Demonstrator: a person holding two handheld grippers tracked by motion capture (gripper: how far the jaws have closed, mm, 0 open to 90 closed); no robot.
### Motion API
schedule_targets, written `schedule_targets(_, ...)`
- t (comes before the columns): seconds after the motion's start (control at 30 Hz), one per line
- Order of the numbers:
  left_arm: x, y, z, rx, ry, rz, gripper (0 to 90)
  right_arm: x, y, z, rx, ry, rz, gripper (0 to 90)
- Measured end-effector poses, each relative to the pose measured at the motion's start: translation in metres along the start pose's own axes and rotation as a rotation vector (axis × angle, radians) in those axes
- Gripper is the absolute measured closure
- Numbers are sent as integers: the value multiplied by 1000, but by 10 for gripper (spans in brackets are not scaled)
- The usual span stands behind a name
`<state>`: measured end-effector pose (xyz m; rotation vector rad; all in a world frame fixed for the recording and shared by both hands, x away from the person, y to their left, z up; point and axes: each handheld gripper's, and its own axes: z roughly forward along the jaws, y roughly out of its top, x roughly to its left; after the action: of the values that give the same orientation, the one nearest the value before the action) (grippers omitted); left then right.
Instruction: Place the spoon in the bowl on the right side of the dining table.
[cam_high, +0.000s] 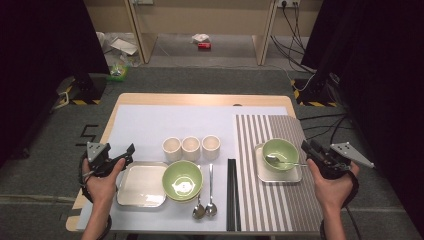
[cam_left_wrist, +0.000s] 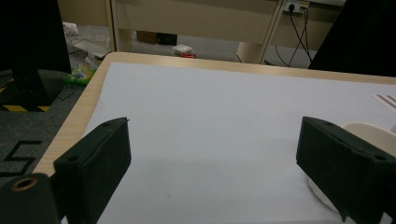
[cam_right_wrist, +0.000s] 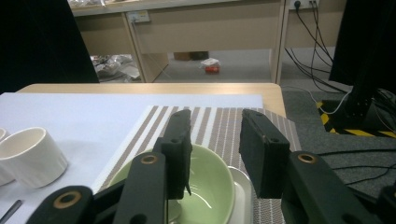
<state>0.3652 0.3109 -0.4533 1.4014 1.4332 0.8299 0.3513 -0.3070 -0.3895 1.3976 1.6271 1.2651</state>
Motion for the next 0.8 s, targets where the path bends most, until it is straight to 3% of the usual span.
schedule_targets(0.8,1,1,-1,-2,5,-5,91,34,6,25,45,70,-34,635)
